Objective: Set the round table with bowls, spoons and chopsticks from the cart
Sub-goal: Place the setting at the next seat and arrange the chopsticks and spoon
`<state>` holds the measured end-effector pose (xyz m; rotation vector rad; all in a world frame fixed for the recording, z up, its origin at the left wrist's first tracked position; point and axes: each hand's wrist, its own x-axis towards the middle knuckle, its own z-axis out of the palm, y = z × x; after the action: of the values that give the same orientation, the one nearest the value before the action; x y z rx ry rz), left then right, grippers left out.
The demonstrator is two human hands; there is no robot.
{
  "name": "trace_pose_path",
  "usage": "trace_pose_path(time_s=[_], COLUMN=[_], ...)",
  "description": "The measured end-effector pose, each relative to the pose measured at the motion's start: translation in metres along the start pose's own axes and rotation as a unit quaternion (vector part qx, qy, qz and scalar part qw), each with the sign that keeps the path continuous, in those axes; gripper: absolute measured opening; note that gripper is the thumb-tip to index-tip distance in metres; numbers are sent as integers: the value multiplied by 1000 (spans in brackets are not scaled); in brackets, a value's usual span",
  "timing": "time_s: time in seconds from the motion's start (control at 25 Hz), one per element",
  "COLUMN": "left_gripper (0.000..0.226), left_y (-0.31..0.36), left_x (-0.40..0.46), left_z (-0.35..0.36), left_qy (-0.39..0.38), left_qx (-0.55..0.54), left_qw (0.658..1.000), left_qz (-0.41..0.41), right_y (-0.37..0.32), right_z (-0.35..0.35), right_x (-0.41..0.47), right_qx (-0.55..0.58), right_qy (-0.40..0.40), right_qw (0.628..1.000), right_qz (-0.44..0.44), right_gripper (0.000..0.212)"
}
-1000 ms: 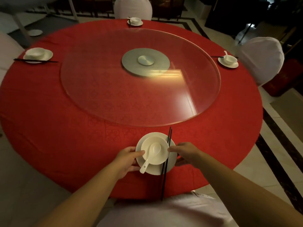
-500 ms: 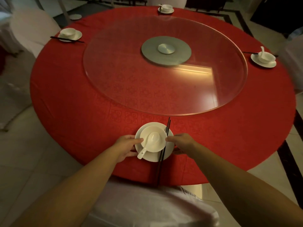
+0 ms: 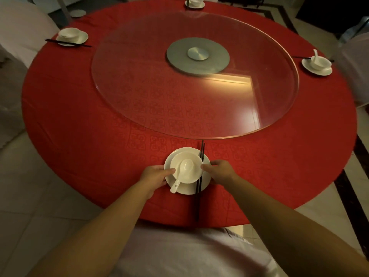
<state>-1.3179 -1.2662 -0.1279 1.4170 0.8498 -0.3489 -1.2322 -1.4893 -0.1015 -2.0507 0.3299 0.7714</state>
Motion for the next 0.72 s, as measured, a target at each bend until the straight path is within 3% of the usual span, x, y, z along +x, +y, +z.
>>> trace_pose_path(time_s=[0.2,0.32,0.4,0.52,0.72], left_gripper=[65,54,45,40,36], left_y=[1,5,6,3,2], left_x=[4,6,6,4,-1], left_z=[-2,1,3,6,13], left_qy=[66,53,31,3,18], left_qx=[101,65,17,-41,-70], left_qw=[990,992,996,998,997], left_qz=[73,96,76,48,41], right_y=[-8,-13,-14,-18,-21], right_z=[1,3,14,35,50], right_x=[-10,-29,-44,-68,-70], right_qx=[-66,-85,-20,45,13], right_qy=[51,122,74,-58,-69], right_qw=[996,986,996,997,994], right_qz=[-23,-70,-51,38,82], right_gripper=[52,33,19,24,49])
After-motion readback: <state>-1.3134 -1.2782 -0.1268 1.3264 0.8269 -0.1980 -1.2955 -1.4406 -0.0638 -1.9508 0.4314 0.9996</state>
